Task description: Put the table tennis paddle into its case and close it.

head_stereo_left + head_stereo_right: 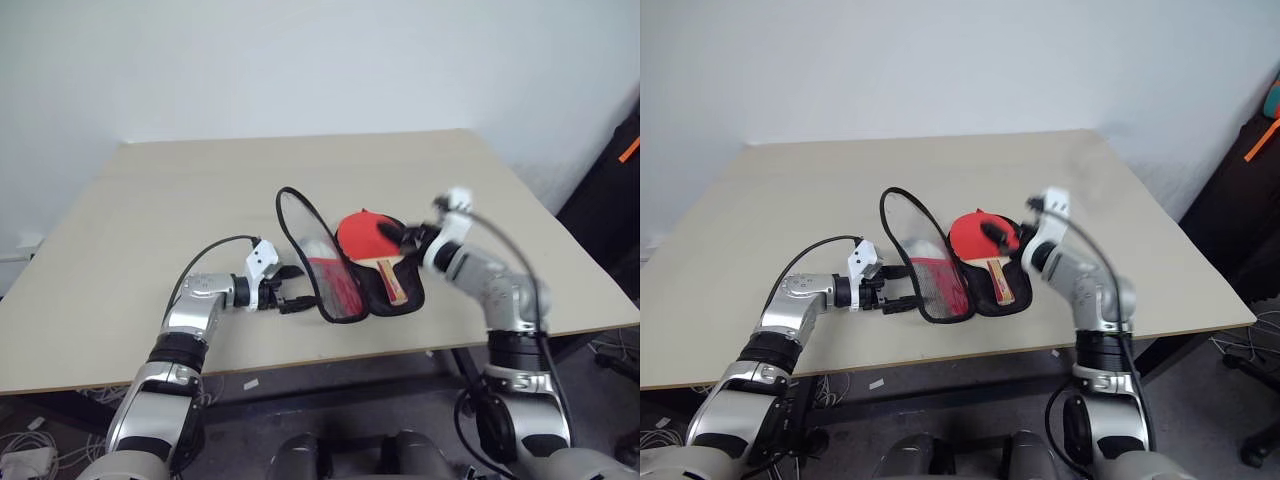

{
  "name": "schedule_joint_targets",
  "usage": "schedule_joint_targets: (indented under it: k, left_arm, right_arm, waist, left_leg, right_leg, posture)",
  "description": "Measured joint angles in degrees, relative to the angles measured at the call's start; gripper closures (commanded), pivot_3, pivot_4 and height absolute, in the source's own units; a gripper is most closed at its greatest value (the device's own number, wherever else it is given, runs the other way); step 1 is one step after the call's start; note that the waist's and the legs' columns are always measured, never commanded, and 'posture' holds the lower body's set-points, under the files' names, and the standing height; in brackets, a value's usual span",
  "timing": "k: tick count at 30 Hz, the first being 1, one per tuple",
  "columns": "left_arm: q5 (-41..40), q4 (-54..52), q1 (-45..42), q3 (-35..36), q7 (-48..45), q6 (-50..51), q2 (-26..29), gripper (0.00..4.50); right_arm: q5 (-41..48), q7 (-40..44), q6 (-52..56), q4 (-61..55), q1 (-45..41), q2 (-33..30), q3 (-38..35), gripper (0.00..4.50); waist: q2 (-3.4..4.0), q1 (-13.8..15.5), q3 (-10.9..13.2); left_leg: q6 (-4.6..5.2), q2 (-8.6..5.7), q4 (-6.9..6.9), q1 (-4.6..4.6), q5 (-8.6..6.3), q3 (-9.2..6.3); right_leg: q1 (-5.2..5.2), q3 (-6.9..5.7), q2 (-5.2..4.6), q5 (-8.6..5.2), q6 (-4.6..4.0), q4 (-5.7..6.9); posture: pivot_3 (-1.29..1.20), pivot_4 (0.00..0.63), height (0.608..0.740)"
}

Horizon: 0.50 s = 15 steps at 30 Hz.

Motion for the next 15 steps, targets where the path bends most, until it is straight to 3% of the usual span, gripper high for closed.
schedule_joint_targets:
  k: [8, 15]
  left_arm:
    - [3.01, 0.73, -5.92, -4.77, 0.77, 0.85, -6.52, 0.0]
    - [4.52, 5.2, -11.28, -7.06, 3.16, 1.3, -13.63, 0.0]
  right_arm:
    - [9.96, -4.16, -5.9, 1.45, -4.69, 0.08, -13.22, 0.04]
    - [12.35, -7.49, -9.15, 1.46, -3.87, 1.16, -13.4, 0.04]
  waist:
    - [0.0, 0.3, 0.0]
    - [0.02, -0.14, 0.01]
  left_leg:
    - [0.03, -0.08, 0.04, 0.07, -0.01, -0.04]
    - [0.04, -0.01, 0.03, 0.08, -0.01, -0.06]
  right_leg:
    - [0.2, -0.04, -0.04, -0.02, -0.04, -0.06]
    - [0.17, -0.01, 0.05, 0.01, 0.01, -0.04]
  posture:
    - [0.0, 0.0, 0.74]
    - [0.0, 0.0, 0.74]
